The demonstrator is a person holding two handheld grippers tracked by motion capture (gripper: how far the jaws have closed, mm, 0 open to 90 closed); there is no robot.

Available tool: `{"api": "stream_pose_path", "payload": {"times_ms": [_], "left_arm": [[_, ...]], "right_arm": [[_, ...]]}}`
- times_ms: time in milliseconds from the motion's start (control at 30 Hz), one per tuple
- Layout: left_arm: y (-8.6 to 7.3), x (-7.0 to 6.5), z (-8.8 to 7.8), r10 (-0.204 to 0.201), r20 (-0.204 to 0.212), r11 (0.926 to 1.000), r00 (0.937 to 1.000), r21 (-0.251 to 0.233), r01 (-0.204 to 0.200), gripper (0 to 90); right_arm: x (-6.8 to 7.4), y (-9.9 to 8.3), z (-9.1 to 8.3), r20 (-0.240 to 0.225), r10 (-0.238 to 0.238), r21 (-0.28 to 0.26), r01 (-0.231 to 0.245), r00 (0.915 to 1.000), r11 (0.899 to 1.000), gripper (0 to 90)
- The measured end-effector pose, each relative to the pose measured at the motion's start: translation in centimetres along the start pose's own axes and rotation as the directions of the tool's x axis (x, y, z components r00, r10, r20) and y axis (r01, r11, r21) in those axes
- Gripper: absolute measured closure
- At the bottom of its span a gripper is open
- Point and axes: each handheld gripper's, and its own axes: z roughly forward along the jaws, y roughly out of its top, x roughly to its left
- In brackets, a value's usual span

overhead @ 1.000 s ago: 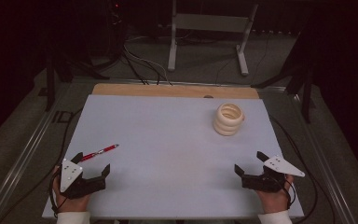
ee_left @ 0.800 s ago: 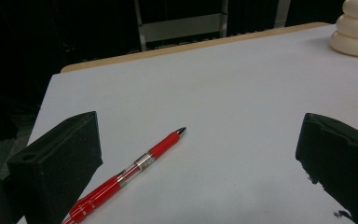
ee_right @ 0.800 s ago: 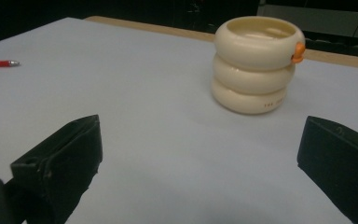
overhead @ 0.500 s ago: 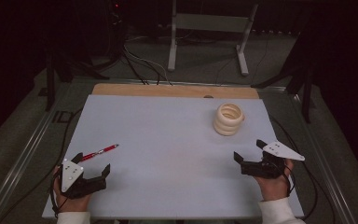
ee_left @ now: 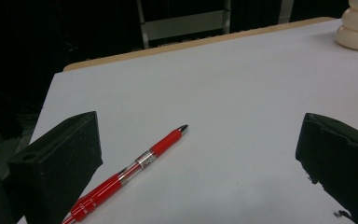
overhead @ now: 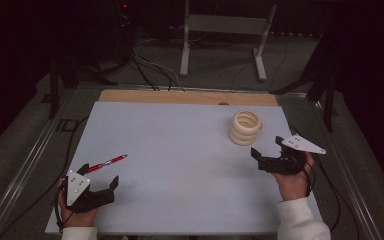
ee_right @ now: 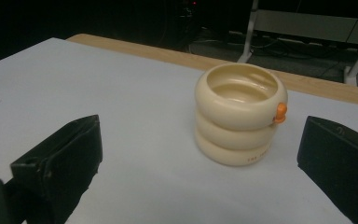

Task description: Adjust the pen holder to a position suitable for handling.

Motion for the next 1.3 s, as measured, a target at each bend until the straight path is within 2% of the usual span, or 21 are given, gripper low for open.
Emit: {"api": "stream_pose_path", "payload": {"times_ms": [500,800,900,1300], "left_arm": [[0.0,0.0,0.0,-0.001,-0.002,1.0000,1.0000,-0.003,0.001,0.8],[0.0,0.0,0.0,0.000,0.000,1.0000,1.0000,-0.001,0.000,0.8],[0.0,0.0,0.0,-0.001,0.001,1.0000,1.0000,-0.005,0.001,0.8],[0.0,0.0,0.0,-0.003,0.003,1.0000,1.0000,-0.004,0.003,0.8]], "right_arm": [[-0.7,2.1,2.5,0.019,-0.023,0.031,0.023,0.9995,0.999,0.4],[-1.7,3.3,4.6,0.032,0.010,0.042,-0.011,0.9994,0.999,0.4],[-2.4,4.0,5.3,0.041,0.040,0.035,-0.042,0.9984,0.999,0.4],[-3.9,4.6,7.4,0.066,0.059,0.059,-0.063,0.9960,0.996,0.4]]}}
